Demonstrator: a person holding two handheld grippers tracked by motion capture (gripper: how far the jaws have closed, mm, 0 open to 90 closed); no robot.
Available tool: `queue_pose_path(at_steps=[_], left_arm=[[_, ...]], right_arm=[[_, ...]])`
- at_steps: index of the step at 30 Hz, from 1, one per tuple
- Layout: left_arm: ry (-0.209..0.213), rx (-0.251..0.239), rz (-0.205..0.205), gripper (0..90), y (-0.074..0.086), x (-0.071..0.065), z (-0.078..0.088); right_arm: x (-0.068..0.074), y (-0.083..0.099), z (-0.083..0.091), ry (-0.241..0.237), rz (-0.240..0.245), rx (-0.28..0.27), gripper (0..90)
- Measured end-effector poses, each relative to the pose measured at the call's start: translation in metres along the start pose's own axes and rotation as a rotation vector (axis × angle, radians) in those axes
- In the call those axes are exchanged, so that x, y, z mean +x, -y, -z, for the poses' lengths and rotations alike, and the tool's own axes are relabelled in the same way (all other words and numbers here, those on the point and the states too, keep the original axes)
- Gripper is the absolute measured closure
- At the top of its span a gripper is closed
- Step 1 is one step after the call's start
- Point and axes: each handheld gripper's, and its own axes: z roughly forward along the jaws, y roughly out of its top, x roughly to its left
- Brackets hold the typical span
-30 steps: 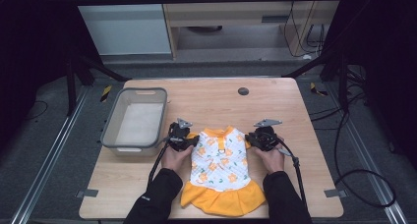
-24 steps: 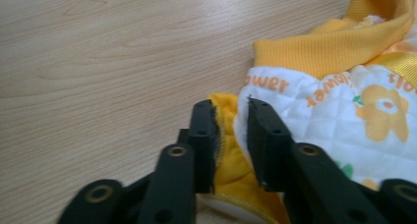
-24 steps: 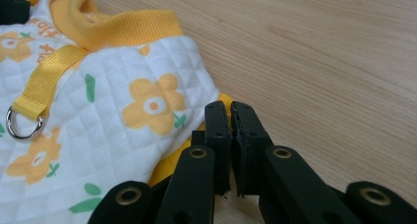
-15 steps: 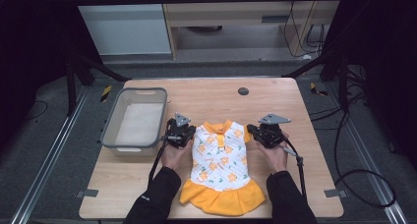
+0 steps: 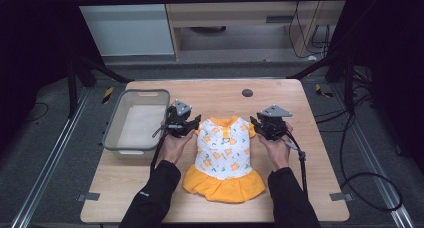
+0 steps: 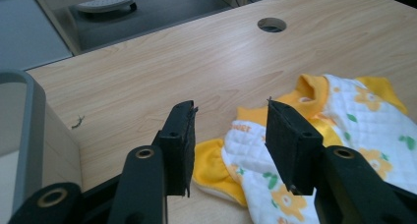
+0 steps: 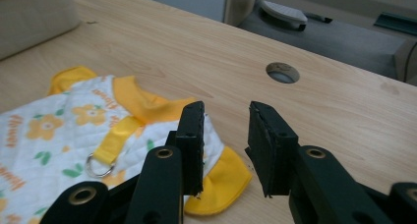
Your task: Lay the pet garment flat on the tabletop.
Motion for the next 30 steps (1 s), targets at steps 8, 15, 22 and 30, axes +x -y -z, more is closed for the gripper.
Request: queue_pose_path(at_steps=[8, 15, 22, 30], left_arm=[[0.082, 0.038, -0.093, 49.8, 0.014, -0.016, 0.041], [0.140, 0.051, -0.097, 51.0, 0.049, -0.026, 0.065], [0.158, 0.099, -0.056, 53.0, 0.084, -0.022, 0.082], [0.191, 0.198, -0.049, 55.6, 0.113, -0.027, 0.086]], right_arm=[[0.013, 0.002, 0.041, -0.080, 0.006, -0.011, 64.5], [0.029, 0.023, 0.070, -0.163, -0.010, 0.010, 63.7], [0.039, 0.054, 0.091, -0.213, -0.037, 0.046, 63.1], [0.047, 0.092, 0.101, -0.243, -0.038, 0.142, 61.9]])
